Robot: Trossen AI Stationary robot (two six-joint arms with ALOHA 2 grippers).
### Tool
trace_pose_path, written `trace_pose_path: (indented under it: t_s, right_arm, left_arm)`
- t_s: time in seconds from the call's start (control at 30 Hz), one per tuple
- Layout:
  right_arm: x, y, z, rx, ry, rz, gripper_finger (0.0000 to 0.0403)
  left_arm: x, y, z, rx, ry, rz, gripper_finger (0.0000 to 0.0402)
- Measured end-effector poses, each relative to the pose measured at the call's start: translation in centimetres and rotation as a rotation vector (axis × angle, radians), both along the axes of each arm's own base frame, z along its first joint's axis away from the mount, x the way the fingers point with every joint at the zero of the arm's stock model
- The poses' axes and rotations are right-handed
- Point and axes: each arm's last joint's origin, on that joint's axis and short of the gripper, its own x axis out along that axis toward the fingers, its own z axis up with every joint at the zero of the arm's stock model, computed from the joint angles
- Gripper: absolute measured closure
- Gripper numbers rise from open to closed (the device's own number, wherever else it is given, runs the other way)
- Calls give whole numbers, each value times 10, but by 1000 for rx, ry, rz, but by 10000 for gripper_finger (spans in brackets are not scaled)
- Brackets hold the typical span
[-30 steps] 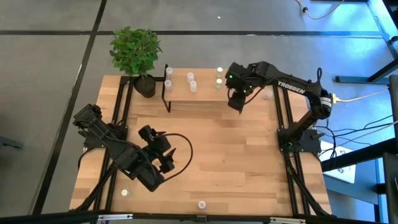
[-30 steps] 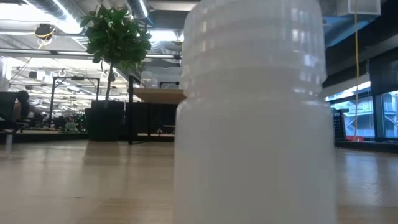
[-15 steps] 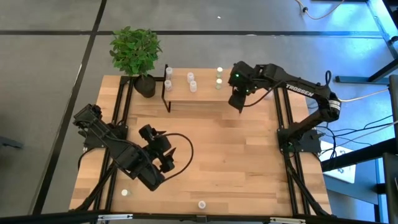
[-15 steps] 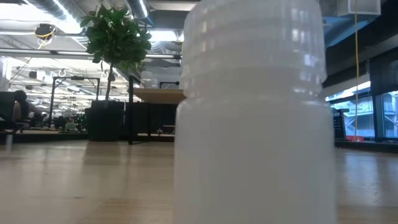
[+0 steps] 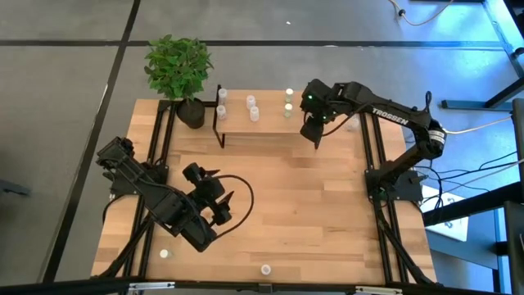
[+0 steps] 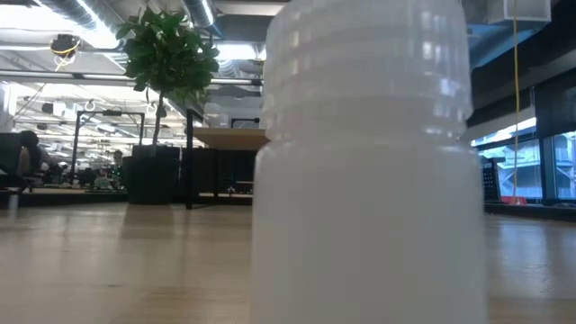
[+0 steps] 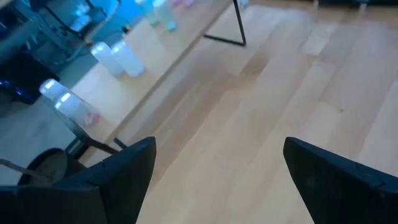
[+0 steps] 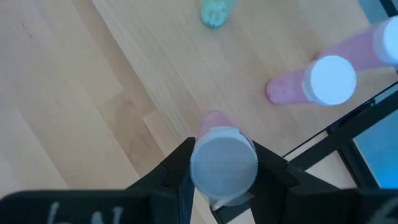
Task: Pick and place medicine bottles onto shelf by color
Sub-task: Put the red pill bottle on the shelf aligned with the other red pill bottles
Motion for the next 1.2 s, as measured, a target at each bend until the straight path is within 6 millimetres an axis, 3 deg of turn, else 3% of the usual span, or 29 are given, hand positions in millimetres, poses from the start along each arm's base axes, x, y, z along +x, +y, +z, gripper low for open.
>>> trace_pose_path:
  t_s: [1.2]
  right_arm:
    - [13, -6, -21, 37, 85, 4, 288]
  left_arm:
    - [0, 0, 1, 15, -18, 2, 54]
